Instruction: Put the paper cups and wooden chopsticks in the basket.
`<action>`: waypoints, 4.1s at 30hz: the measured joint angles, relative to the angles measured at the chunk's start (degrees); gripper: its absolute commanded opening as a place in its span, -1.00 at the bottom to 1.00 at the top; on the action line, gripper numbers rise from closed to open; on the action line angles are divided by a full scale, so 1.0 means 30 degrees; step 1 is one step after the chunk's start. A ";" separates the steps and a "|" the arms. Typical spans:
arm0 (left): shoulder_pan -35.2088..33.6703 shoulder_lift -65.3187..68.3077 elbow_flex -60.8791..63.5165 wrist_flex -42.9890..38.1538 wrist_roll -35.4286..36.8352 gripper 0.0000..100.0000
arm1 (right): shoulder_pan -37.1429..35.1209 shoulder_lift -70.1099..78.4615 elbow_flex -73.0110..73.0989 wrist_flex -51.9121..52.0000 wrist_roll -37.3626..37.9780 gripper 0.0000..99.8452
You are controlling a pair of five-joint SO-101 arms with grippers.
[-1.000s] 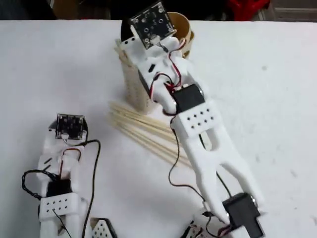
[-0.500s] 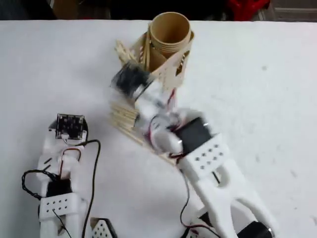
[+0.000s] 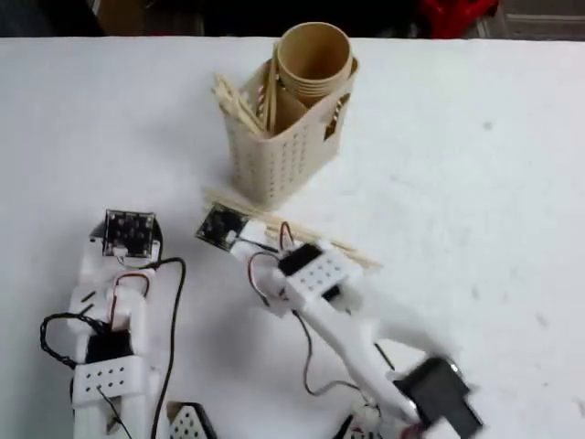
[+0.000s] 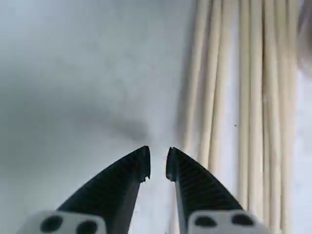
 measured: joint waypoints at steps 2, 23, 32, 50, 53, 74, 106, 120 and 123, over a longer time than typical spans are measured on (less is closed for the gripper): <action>0.0000 0.0000 0.0000 0.0000 0.0000 -0.62 | 0.0000 0.1377 -0.0733 0.0000 0.0000 -0.86; 0.0000 0.0000 0.0000 0.0000 0.0000 -0.62 | 0.1641 0.0733 -0.2139 0.0821 0.0029 -0.86; 0.0000 0.0000 0.0000 0.0000 0.0000 -0.62 | 0.1700 0.0703 -0.2139 0.0821 0.0029 -0.89; 0.0000 0.0000 0.0000 0.0000 0.0000 -0.62 | 0.1260 0.4571 -0.3663 0.0440 0.1055 -0.79; 0.0000 0.0000 0.0000 0.0000 0.0000 -0.62 | 0.1289 0.4894 -0.4132 0.1026 0.1055 -0.86; 0.0000 0.0000 0.0000 0.0000 0.0000 -0.62 | 0.1963 -0.7766 0.1143 0.1260 -0.0733 -0.96; 0.0000 0.0000 0.0000 0.0000 0.0000 -0.62 | 0.2081 0.5773 -0.5304 0.1524 -0.0703 -0.95; 0.0000 0.0000 0.0000 0.0000 0.0000 -0.62 | 0.3487 0.1612 -0.3429 0.1465 -0.1201 -0.96; 0.0000 0.0000 0.0000 0.0000 0.0000 -0.62 | 0.3429 -0.1670 -0.1700 0.1465 -0.1201 -0.96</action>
